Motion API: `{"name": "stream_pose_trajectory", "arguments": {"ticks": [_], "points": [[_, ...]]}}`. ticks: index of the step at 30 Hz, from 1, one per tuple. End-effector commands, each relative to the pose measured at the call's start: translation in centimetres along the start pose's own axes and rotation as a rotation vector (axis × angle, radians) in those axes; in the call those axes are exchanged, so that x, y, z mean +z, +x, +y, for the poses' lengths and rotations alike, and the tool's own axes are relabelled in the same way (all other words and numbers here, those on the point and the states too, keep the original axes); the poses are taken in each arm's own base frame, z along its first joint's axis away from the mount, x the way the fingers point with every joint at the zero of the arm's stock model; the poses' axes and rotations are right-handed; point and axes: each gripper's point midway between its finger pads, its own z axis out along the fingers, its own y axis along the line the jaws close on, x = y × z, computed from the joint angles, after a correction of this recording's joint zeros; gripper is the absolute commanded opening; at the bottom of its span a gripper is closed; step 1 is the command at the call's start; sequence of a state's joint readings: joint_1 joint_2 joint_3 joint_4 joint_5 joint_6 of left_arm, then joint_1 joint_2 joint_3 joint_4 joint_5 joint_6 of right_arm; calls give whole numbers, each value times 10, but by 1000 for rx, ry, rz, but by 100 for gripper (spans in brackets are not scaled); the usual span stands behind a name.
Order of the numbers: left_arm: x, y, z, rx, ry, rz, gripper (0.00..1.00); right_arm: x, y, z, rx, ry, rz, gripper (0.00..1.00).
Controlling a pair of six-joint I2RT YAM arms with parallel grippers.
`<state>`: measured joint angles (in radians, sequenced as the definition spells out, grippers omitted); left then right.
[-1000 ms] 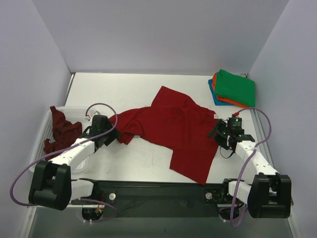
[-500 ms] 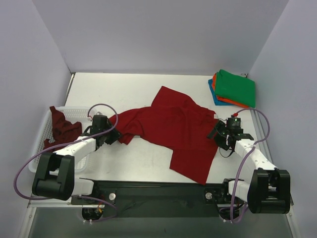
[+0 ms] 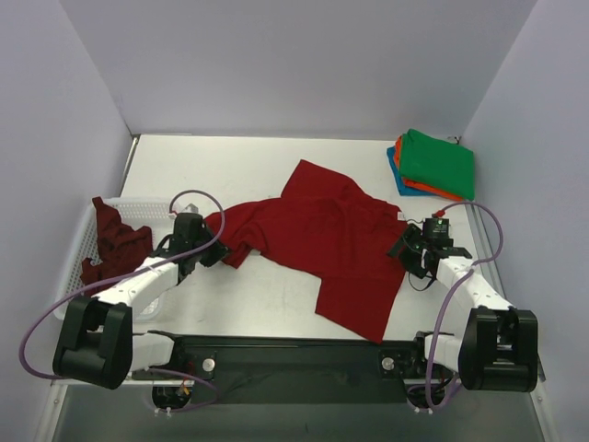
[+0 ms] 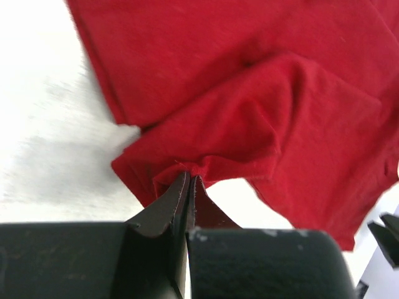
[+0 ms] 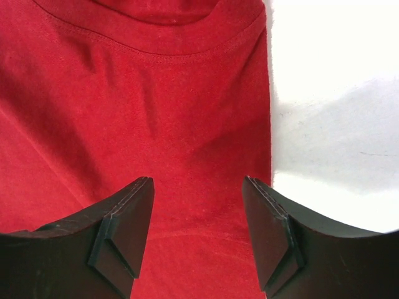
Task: Fold and stack the t-shirts
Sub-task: Flatten out the tshirt
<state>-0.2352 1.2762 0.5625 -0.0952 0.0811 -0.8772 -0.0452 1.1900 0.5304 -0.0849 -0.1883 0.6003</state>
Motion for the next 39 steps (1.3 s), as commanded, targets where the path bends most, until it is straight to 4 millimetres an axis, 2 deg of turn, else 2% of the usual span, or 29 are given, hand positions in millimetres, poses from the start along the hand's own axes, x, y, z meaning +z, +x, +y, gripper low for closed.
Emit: {"name": "stream_pose_trajectory", "arguments": {"ticks": [1, 5, 9, 12, 19, 24, 27, 29, 31, 32, 33, 34, 35, 37, 38, 39], "points": [[-15, 0, -24, 58, 78, -5, 0, 4, 1, -7, 11, 28, 0, 58], [-26, 18, -29, 123, 81, 33, 0, 6, 0, -12, 22, 48, 3, 56], [-34, 26, -18, 145, 52, 27, 0, 2, 2, -20, 35, 77, 1, 49], [-40, 27, -9, 160, 30, 17, 0, -5, 5, -32, 43, 114, -24, 49], [-46, 29, 1, 182, 7, 12, 0, -17, 33, -49, 81, 142, 2, 51], [-48, 30, 2, 186, 12, 12, 0, -17, 54, -43, 139, 80, 53, 51], [-49, 32, 6, 187, 4, 14, 0, -14, 56, -38, 162, 49, 51, 50], [-49, 34, 10, 187, -7, 18, 0, -11, 61, -35, 175, 27, 70, 46], [-49, 38, 15, 187, -16, 28, 0, -9, 61, -28, 200, -10, 75, 37], [-48, 38, 16, 187, -19, 27, 0, -8, 60, -25, 204, -20, 76, 25], [-47, 40, 18, 189, -23, 32, 0, -7, 57, -23, 207, -25, 75, 20], [-47, 40, 19, 190, -26, 34, 0, -7, 51, -20, 206, -26, 67, 8], [-47, 41, 20, 192, -29, 37, 0, -8, 46, -18, 200, -25, 62, 3], [-48, 40, 15, 204, -12, 37, 0, -12, 37, -21, 176, 9, 60, 0], [-48, 42, 14, 208, -7, 46, 0, -18, 12, -19, 187, 12, 8, 0], [-50, 43, 11, 223, -1, 50, 0, -23, 7, -22, 196, 28, 10, 0]]}}
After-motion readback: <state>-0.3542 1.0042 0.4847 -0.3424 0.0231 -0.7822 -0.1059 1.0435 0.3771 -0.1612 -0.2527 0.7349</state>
